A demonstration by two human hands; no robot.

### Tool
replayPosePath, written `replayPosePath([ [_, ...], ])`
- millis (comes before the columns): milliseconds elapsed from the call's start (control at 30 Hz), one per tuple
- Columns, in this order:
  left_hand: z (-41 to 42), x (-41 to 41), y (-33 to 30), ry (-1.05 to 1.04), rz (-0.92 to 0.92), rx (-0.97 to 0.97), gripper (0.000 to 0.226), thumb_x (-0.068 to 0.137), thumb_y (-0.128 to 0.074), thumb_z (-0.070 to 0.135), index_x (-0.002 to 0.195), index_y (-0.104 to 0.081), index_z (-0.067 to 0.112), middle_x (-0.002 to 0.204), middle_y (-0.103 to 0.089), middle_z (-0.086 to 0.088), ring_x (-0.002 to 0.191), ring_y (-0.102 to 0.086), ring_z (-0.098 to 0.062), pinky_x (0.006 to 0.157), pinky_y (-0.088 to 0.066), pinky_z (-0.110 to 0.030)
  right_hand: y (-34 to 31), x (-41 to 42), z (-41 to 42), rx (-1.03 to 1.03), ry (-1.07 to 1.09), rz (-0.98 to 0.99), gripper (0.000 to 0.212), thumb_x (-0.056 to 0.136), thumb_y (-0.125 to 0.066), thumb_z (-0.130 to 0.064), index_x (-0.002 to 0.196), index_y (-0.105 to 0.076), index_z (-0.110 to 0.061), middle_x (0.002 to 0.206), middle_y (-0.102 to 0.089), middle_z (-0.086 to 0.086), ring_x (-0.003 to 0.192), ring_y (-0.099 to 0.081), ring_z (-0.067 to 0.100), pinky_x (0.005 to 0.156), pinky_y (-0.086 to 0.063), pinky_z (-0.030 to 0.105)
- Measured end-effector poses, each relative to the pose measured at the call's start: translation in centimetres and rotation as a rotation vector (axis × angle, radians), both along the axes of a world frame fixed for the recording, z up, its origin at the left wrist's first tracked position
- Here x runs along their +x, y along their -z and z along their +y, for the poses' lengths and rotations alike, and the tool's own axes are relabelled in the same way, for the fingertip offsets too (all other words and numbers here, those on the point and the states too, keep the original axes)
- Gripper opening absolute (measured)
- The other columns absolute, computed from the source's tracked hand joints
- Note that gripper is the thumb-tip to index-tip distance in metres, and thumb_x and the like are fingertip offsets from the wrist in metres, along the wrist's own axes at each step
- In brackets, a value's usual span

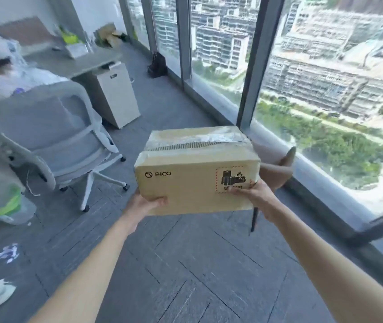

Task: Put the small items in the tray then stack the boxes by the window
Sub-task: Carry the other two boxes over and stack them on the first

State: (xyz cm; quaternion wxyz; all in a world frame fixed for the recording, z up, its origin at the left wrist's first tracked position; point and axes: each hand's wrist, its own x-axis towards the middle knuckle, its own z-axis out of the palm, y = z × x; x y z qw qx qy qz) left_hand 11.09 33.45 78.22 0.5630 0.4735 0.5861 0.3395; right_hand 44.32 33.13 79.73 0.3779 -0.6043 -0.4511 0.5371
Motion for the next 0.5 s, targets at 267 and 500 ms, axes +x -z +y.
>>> replayPosePath([
  [267, 0.3, 11.8, -14.4, 0.305, -0.02, 0.252, 0.087, 0.039, -0.098, 0.054, 0.117, -0.064, 0.035, 0.116, -0.071, 0.009, 0.109, -0.063, -0.014, 0.098, -0.049, -0.038, -15.7, 9.1, -12.6, 0.163, 0.372, -0.08, 0.065, 0.057, -0.094, -0.038, 0.116, -0.069, -0.026, 0.107, -0.078, -0.006, 0.097, -0.072, 0.012, 0.087, -0.058, 0.036],
  [500, -5.9, 29.7, -20.2, 0.647, 0.015, 0.33, 0.068, 0.06, -0.095, 0.045, 0.117, -0.059, 0.034, 0.106, -0.068, 0.014, 0.101, -0.062, -0.011, 0.085, -0.05, -0.024, -21.6, 19.7, -29.9, 0.223, 0.707, -0.141, 0.057, 0.069, -0.09, -0.023, 0.12, -0.063, -0.027, 0.108, -0.076, -0.005, 0.105, -0.067, 0.02, 0.097, -0.052, 0.051],
])
